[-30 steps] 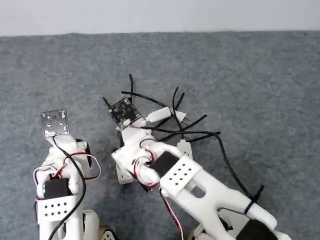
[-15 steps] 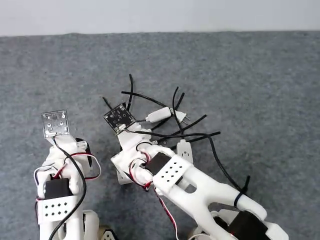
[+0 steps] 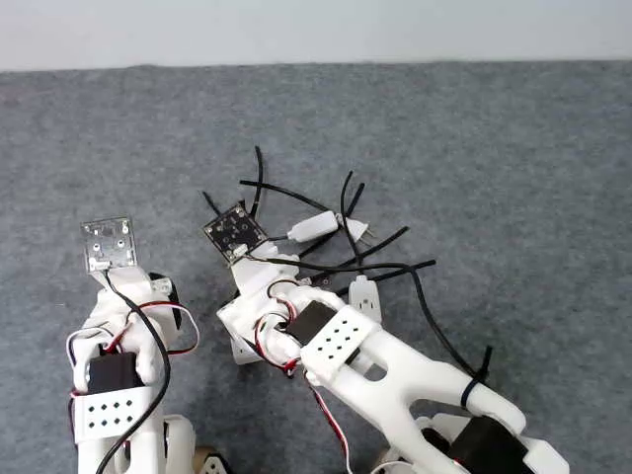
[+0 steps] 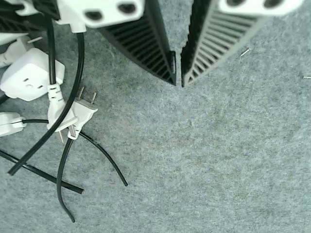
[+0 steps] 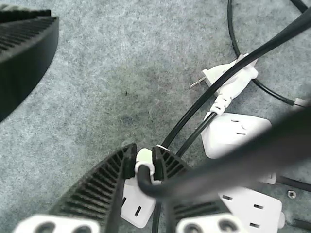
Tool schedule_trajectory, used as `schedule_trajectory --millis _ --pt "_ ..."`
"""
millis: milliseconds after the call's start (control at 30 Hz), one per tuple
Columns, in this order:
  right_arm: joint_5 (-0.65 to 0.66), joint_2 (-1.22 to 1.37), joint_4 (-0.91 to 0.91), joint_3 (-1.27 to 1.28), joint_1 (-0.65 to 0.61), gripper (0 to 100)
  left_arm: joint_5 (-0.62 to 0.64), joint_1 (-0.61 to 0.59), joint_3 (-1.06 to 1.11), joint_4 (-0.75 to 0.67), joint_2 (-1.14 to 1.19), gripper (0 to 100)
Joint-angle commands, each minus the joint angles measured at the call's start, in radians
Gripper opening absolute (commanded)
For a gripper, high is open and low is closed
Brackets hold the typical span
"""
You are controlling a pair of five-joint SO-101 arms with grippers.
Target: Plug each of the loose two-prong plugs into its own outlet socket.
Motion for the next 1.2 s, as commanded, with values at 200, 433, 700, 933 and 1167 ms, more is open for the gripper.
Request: schedule_trajectory --millis 200,433,700,933,1167 --pt "-0.014 -0.004 -0.027 0.012 0.031 0.8 0.011 -0.002 -0.001 -0.025 -0.015 1" --pt "-0.014 -0.004 -0.021 0.015 0.031 0.8 0.011 -0.002 0.001 -0.026 -0.015 1" --pt "-0.009 -0.004 -0.028 0.066 0.028 0.8 0.011 -0.002 0.002 -0.025 -0.015 1" --pt "0.052 -0.016 -0.022 0.100 0.025 0.8 0.011 -0.002 0.002 -0.025 -0.015 1" --pt "0.106 -0.018 -0.019 0.106 0.005 0.8 0.011 -0.002 0.002 -0.025 -0.015 1"
